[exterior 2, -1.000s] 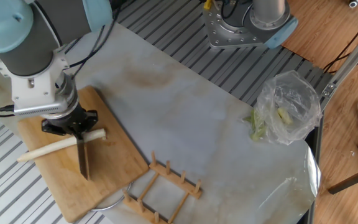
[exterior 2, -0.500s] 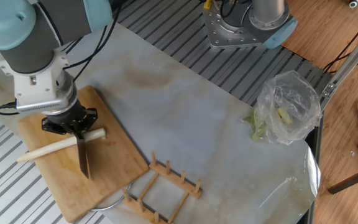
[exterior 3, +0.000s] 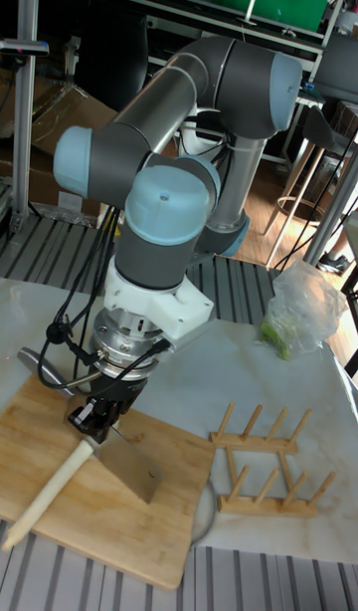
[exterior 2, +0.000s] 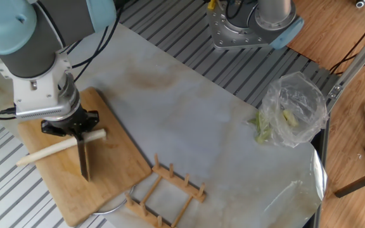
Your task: Chop the scallions
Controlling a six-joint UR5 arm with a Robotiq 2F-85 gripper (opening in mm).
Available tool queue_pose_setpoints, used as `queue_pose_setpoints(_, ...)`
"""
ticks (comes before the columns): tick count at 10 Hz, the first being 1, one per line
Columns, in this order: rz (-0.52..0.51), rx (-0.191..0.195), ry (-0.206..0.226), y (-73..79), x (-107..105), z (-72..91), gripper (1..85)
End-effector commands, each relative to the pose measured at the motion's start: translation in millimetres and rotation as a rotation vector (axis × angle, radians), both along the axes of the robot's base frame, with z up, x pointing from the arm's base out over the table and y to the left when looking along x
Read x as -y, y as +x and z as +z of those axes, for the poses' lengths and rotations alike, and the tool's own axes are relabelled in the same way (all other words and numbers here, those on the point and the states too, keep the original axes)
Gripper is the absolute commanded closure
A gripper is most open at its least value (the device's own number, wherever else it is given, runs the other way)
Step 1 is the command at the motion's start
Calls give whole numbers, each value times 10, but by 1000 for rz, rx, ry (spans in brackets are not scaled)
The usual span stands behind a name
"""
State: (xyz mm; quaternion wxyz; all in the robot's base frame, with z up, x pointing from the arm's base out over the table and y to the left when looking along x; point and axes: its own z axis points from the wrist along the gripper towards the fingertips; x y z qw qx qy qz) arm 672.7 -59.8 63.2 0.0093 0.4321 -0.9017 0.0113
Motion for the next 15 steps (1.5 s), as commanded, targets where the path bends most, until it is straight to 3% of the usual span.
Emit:
queue_pose_setpoints(1,-25,3,43,54,-181,2,843)
queue_pose_setpoints(3,-34,6,69,64,-253,15,843)
queue_pose_setpoints(10,-37,38,83,141,-248,-101,843)
queue_pose_setpoints(13,-24,32,78,114,-123,76,843)
queue_pose_setpoints(15,-14,47,123,87,-91,-25,843)
